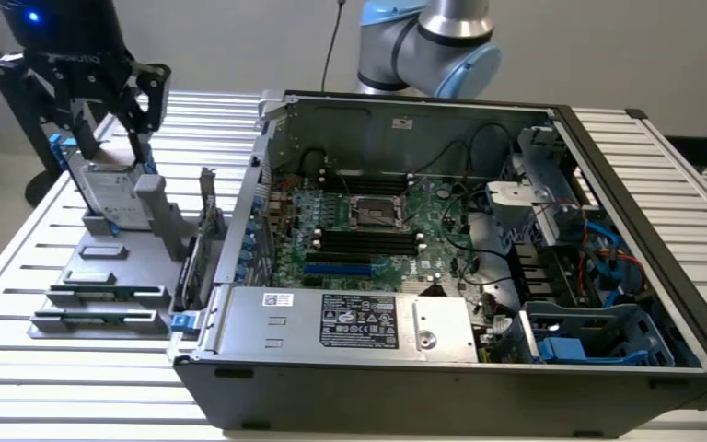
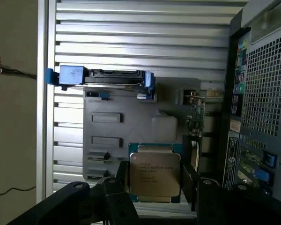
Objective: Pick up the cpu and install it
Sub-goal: 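Pick up the cpu and move it towards the insertion slot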
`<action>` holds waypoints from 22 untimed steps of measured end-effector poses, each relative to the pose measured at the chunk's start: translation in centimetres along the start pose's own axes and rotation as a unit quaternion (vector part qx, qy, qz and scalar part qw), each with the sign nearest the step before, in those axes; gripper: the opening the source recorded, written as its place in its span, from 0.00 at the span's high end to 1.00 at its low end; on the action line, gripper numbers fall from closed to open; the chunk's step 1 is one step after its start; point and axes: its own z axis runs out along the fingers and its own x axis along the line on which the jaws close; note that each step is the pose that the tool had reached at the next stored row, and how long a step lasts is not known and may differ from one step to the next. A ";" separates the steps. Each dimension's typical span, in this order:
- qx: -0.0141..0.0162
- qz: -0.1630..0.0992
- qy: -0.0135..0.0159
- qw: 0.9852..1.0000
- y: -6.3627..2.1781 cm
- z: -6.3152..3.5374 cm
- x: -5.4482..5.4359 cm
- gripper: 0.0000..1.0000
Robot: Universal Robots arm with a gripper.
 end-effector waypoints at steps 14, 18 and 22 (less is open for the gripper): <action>-0.008 -0.001 0.002 1.000 -0.27 -1.31 -6.3 0.45; -0.013 -0.001 0.002 1.000 -0.34 -1.44 -8.1 0.45; -0.017 -0.001 0.002 1.000 -0.42 -1.56 -9.9 0.45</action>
